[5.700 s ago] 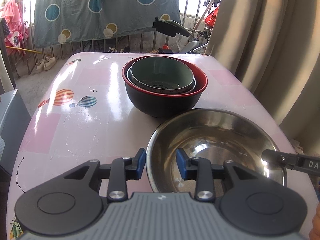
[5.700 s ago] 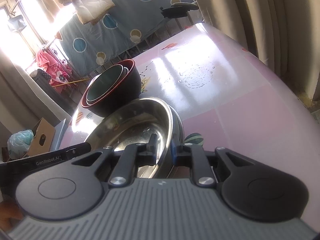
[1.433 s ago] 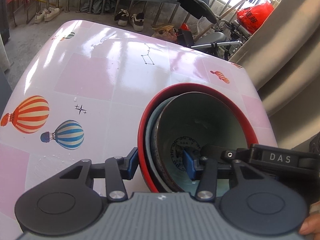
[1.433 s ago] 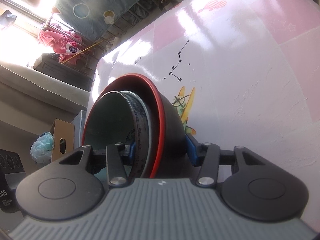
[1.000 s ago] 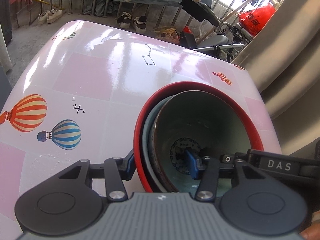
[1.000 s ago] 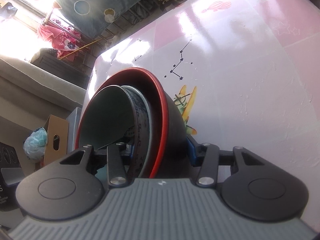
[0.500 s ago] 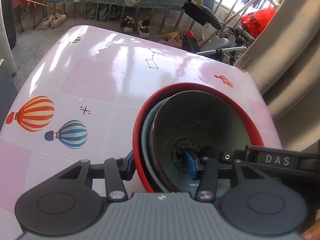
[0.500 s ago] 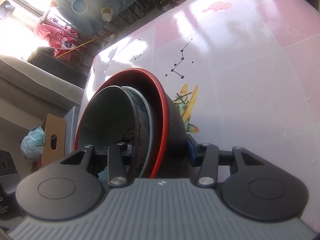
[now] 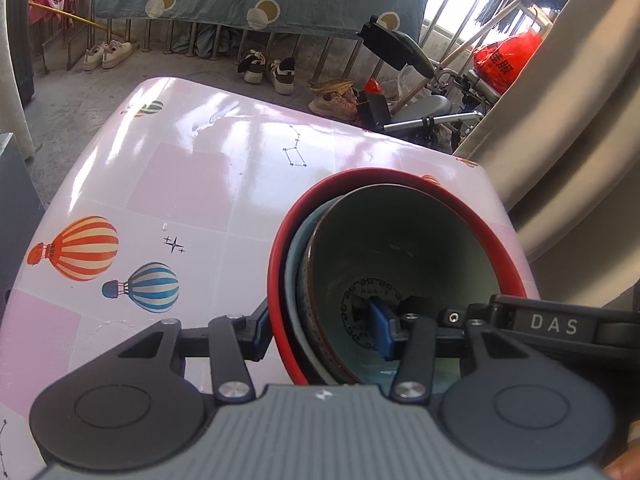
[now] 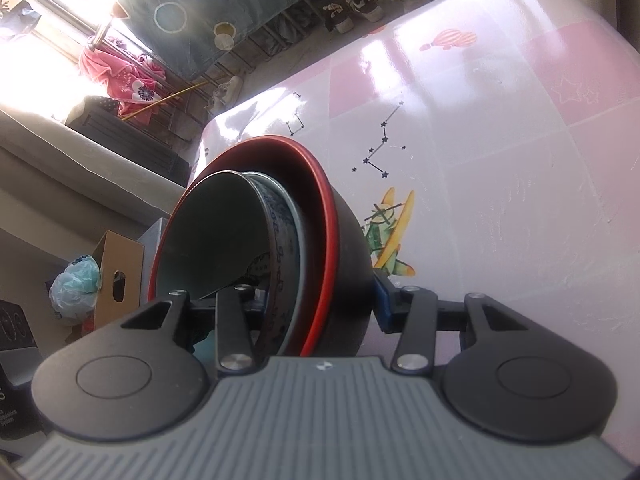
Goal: Organize plates and bowls
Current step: 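Lift the red-rimmed bowl stack and carry it over the steel bowl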
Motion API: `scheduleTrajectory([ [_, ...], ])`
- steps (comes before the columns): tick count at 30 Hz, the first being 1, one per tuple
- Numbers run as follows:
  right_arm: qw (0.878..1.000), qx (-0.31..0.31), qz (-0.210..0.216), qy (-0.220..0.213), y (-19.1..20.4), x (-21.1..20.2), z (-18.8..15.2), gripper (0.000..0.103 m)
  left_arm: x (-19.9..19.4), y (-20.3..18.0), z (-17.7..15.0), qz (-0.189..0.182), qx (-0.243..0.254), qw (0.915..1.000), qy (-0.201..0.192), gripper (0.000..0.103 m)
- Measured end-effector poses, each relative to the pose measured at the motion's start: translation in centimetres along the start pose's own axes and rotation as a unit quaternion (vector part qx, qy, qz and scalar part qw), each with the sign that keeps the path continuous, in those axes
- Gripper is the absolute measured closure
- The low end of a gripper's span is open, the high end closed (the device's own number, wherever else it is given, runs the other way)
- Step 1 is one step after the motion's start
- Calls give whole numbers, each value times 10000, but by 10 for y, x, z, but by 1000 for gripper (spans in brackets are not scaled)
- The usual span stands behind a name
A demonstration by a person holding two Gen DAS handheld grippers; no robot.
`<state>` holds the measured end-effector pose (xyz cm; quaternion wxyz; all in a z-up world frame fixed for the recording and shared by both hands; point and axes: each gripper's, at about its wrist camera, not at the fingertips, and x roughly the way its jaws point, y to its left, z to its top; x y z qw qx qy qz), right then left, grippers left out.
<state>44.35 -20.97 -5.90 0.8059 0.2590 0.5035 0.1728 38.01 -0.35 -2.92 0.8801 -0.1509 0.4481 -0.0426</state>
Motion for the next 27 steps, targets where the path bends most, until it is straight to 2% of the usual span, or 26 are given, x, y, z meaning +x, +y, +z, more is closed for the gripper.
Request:
scheduleTrajectory([
  [12, 9999, 10, 87, -80, 15, -64, -20, 59, -63, -18, -19, -209, 52, 9997, -66, 54],
  [19, 9999, 104, 30, -11, 14, -106, -64, 58, -87, -25, -57, -348, 123, 9992, 163, 54],
  [27, 9990, 348, -105, 252, -11, -122, -121, 58, -82, -21, -100, -356, 120, 9976, 583, 54],
])
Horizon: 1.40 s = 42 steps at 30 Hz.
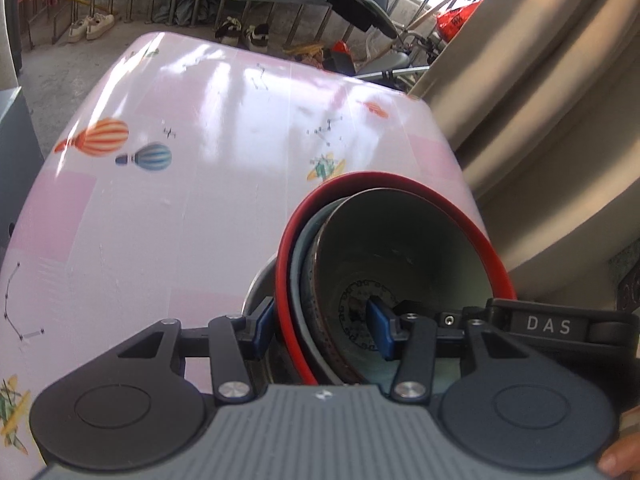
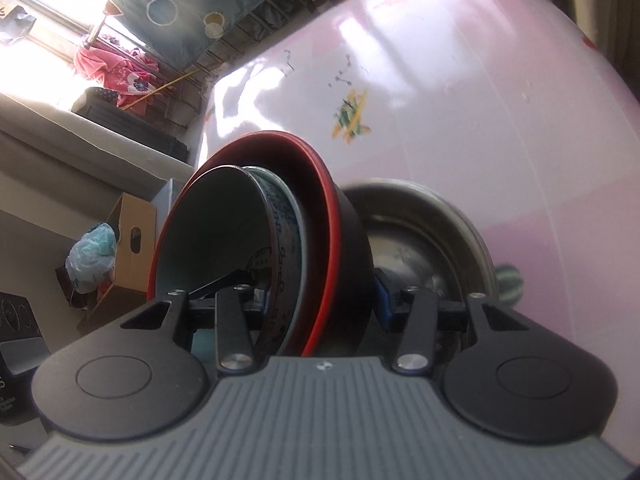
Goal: Organize plates and bowls
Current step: 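Lift the red-rimmed bowl stack and carry it over the steel bowl, then lower the red-rimmed bowl stack into the steel bowl and open both grippers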
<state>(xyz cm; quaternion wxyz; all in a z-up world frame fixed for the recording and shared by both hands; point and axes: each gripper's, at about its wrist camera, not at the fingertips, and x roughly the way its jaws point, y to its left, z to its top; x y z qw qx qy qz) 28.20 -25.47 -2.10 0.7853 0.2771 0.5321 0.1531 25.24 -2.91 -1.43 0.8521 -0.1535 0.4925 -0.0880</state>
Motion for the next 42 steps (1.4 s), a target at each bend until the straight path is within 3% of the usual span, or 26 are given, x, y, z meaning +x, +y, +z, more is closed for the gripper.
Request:
scheduleTrajectory([
  [8, 9998, 72, -156, 119, -23, 9, -24, 58, 16, 3, -14, 35, -49, 9998, 192, 54],
  [24, 9996, -94, -257, 81, -30, 12, -18, 55, 15, -4, -18, -15, 141, 9999, 37, 51],
  [28, 9996, -183, -196, -17, -29, 7, -17, 43, 9, -7, -19, -80, 258, 9996, -58, 39],
  [34, 9993, 1, -52, -358, -36, -14, -14, 36, -3, -9, -21, -123, 307, 9994, -130, 35],
  [42, 9944, 174, 388, -970, -43, -65, -34, 30, -57, -13, -36, -195, 764, 9932, -851, 19],
])
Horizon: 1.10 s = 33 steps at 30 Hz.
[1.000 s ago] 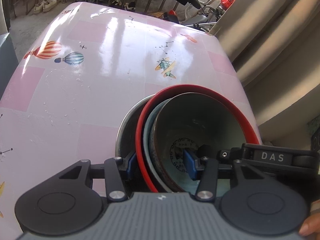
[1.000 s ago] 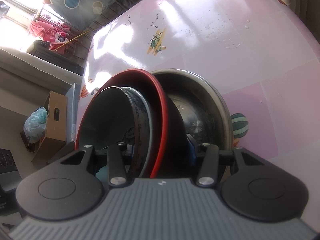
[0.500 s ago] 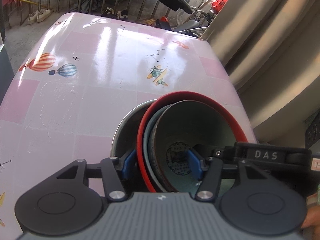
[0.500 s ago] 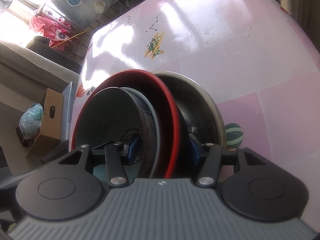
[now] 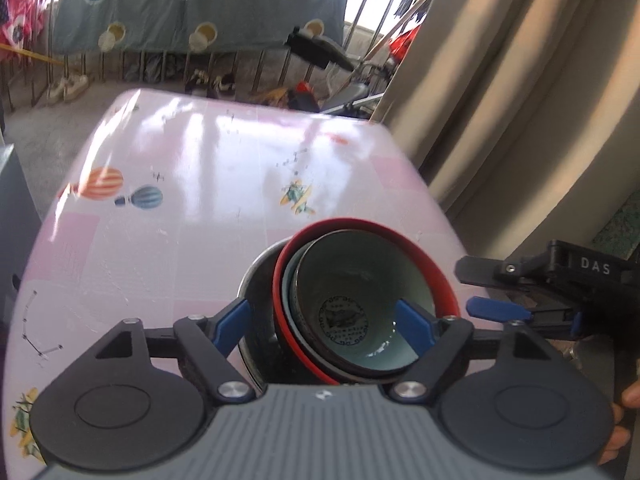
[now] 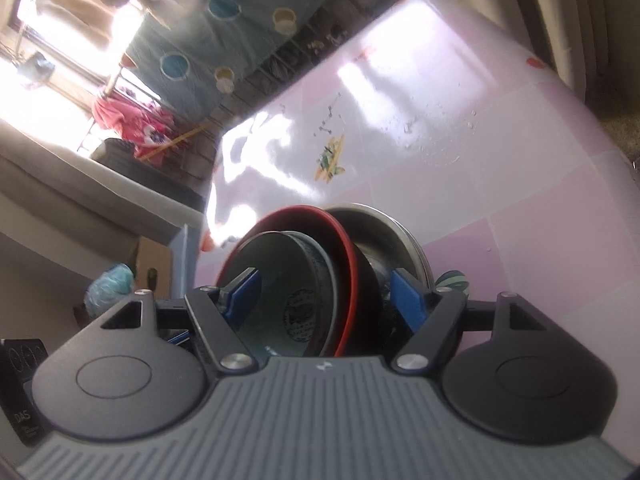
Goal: Organize plates and bowls
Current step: 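Lower the red-rimmed bowl stack into the steel bowl and open both grippers, then pull both grippers back from the stacked bowls and plates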
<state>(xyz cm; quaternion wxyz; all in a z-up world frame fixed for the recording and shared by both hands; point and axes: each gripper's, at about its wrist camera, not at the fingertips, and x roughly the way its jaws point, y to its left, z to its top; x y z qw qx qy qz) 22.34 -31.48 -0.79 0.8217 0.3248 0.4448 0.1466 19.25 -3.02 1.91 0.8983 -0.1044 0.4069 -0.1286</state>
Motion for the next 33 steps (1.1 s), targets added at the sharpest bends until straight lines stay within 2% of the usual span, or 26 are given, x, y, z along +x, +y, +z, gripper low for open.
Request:
scheduleTrajectory([
  [3, 9994, -21, 149, -326, -1, -28, -12, 25, -24, 0, -9, 3, 165, 9995, -263, 11],
  [6, 9974, -238, 115, -674, 1, -57, -30, 19, -44, -2, -20, 237, 389, 9979, -453, 3],
  [10, 9930, -566, -234, -1012, 7, -78, -59, 14, -63, -6, -34, 560, 690, 9938, -670, 0],
  [12, 9890, -768, -473, -1169, 11, -88, -78, 10, -70, -5, -40, 592, 691, 9937, -649, 0],
  [14, 9851, -938, -686, -1269, 15, -92, -91, 2, -76, -2, -47, 676, 591, 9938, -661, 0],
  [19, 9698, -1550, -1199, -1449, 30, -101, -126, 1, -86, 4, -58, 1099, 395, 9915, -580, 0],
  [23, 9585, -1740, -1686, -1503, 40, -102, -145, 1, -90, 6, -67, 1381, 234, 9882, -614, 0],
  [29, 9470, -2008, -2011, -1497, 56, -99, -156, 1, -81, 6, -74, 1712, 287, 9841, -370, 0],
  [33, 9338, -2270, -2251, -1604, 67, -96, -160, 1, -77, 11, -78, 1776, -20, 9837, -274, 0],
])
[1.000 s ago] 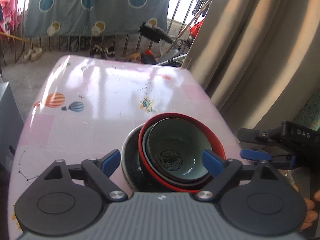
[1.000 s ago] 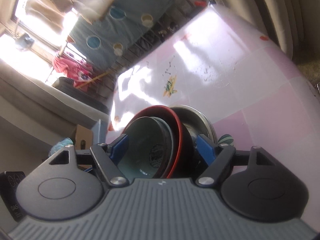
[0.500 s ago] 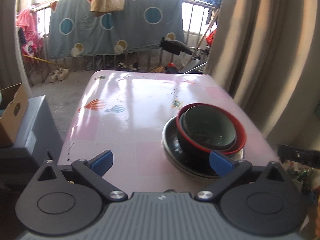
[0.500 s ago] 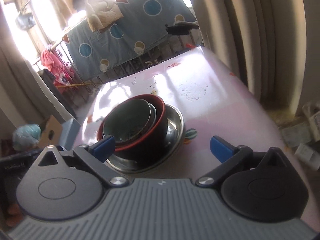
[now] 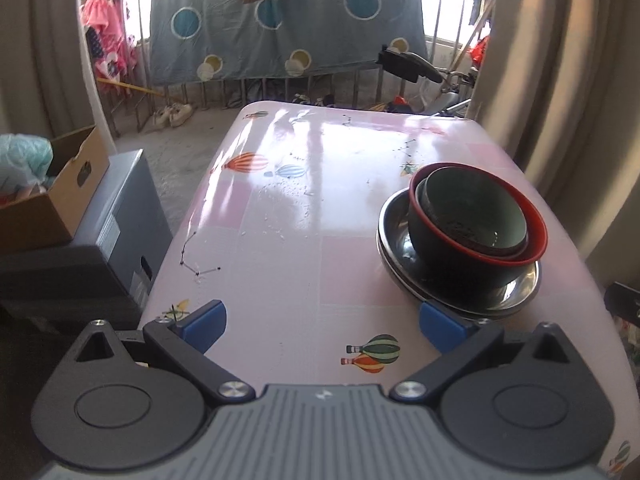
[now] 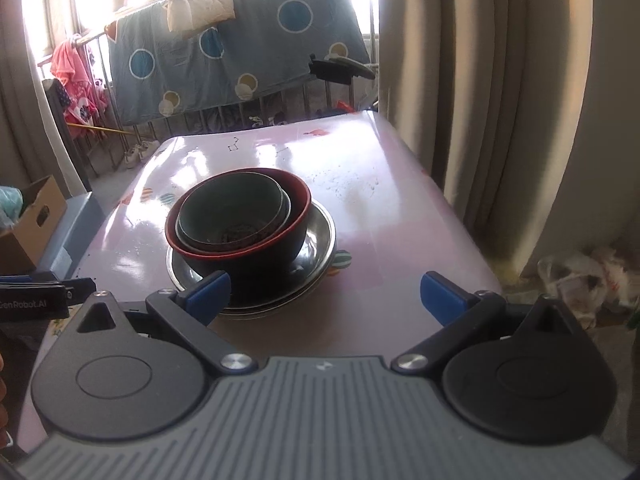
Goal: Organize plates and bowls
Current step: 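Pull both grippers back from the stacked bowls and plates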
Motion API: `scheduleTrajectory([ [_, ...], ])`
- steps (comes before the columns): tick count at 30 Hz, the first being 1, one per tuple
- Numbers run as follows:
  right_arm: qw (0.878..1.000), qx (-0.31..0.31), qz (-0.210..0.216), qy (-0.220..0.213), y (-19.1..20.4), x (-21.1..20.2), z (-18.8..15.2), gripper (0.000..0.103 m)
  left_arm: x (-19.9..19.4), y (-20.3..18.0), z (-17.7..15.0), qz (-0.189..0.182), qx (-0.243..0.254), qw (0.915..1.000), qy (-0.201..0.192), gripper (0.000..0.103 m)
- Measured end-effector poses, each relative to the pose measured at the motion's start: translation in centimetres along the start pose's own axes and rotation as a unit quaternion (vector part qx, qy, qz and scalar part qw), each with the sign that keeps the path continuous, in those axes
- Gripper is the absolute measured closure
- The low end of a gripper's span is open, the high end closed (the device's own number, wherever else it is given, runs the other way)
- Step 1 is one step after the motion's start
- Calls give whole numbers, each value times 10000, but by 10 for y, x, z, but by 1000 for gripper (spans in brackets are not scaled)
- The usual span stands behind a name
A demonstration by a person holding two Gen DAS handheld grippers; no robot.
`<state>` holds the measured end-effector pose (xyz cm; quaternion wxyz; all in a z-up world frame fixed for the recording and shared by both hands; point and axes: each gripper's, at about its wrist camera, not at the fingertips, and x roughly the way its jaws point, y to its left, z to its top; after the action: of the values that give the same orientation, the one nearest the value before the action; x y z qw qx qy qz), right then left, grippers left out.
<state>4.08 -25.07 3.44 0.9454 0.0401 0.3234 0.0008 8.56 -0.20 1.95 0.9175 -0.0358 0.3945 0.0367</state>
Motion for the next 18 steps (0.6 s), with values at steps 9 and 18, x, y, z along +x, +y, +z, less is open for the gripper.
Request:
scheduleTrajectory([
  [9, 9994, -328, -126, 56, 26, 6, 3, 1, 9, -15, -6, 150, 139, 9994, 282, 0],
  [18, 9990, -387, -92, 221, 31, 17, 8, 1, 11, -28, 2, 165, 220, 9993, 245, 0],
])
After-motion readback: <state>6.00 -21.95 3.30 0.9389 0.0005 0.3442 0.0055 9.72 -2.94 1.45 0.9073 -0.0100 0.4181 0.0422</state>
